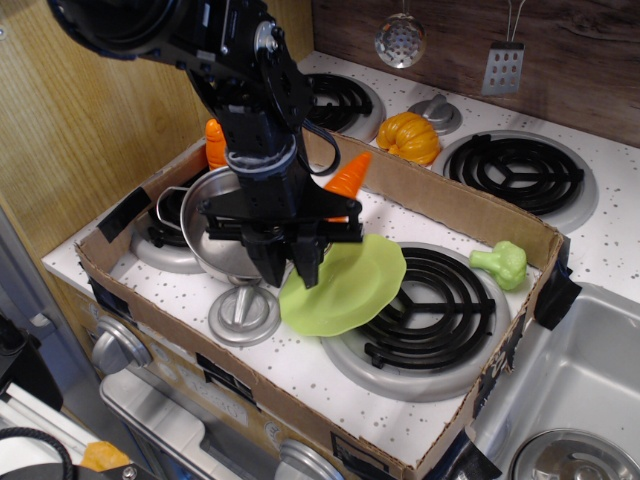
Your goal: Take carrot off plate
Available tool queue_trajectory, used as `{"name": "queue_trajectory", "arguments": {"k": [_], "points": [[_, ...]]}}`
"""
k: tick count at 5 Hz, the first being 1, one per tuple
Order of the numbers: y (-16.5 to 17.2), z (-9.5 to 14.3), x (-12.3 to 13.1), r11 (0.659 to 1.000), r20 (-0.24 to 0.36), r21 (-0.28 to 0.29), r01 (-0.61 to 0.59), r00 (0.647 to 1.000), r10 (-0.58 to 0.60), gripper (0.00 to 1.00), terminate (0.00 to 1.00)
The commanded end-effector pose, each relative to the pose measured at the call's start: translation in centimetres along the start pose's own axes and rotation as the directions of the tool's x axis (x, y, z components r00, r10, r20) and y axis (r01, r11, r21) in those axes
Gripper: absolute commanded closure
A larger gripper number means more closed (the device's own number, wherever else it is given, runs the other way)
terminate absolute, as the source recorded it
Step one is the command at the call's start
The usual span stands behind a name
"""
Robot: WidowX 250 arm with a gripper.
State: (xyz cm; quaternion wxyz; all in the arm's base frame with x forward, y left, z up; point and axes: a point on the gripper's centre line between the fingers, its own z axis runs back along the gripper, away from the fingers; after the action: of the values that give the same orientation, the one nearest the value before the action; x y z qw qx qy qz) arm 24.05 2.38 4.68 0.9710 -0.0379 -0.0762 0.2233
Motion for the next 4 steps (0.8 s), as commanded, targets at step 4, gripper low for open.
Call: {"name": "queue_trajectory", "arguments": {"k": [4], "points": [[-5.6,1.6,3.6,0.622,-0.026,-0.056,-0.781,0.624,0.781,1.00,0.00]]}}
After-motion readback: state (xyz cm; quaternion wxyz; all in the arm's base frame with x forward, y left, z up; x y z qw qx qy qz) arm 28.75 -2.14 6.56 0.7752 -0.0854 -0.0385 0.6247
